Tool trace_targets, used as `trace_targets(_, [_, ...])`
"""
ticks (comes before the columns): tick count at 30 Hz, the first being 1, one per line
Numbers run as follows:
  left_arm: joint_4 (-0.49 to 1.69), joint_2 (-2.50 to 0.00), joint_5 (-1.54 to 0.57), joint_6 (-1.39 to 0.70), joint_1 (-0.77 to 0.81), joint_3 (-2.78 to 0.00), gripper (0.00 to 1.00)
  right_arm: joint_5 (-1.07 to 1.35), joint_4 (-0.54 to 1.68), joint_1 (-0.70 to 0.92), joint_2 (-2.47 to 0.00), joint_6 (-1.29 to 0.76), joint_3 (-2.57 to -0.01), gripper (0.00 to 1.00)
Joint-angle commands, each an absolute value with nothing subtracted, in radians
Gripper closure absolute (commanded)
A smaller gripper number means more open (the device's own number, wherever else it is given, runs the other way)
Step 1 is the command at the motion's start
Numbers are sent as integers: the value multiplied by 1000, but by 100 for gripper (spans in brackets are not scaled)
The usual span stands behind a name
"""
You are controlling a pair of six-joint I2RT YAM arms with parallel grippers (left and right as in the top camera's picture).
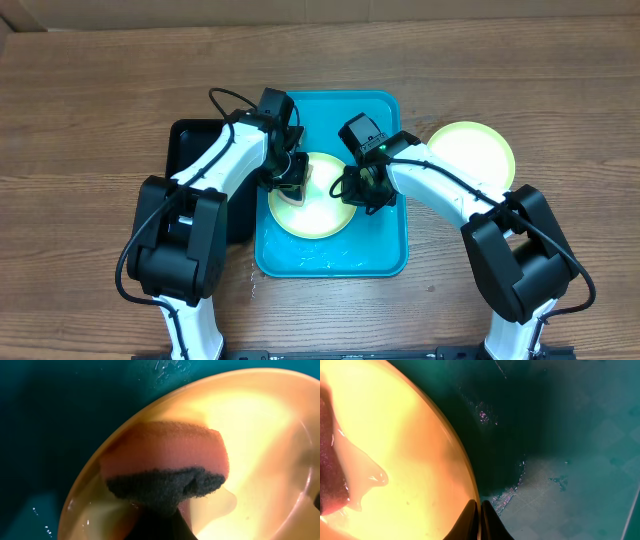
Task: Clean dirty plates on tray and stack at the side
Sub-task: 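Rub the sponge in circles over the plate's left side, left gripper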
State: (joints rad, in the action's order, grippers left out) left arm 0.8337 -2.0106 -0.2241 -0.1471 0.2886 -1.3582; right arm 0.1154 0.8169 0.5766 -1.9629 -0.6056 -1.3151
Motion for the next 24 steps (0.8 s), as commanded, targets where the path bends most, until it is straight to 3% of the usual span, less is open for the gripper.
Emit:
trace_targets(1, [852,-2027,-297,-102,302,-1311,96,106,812,583,-1940,-601,-1308,96])
trace_targets(7, [906,-2027,-473,-32,286,-1382,96,106,812,583,-1940,-601,-1308,96])
trace_targets(13, [1034,-2027,-486,-21,274,-1555,96,106,813,583,-1940,-601,-1308,96])
trace_targets(24, [1073,-2027,-195,-85,276,-1579,96,106,815,583,-1940,-601,-1308,96])
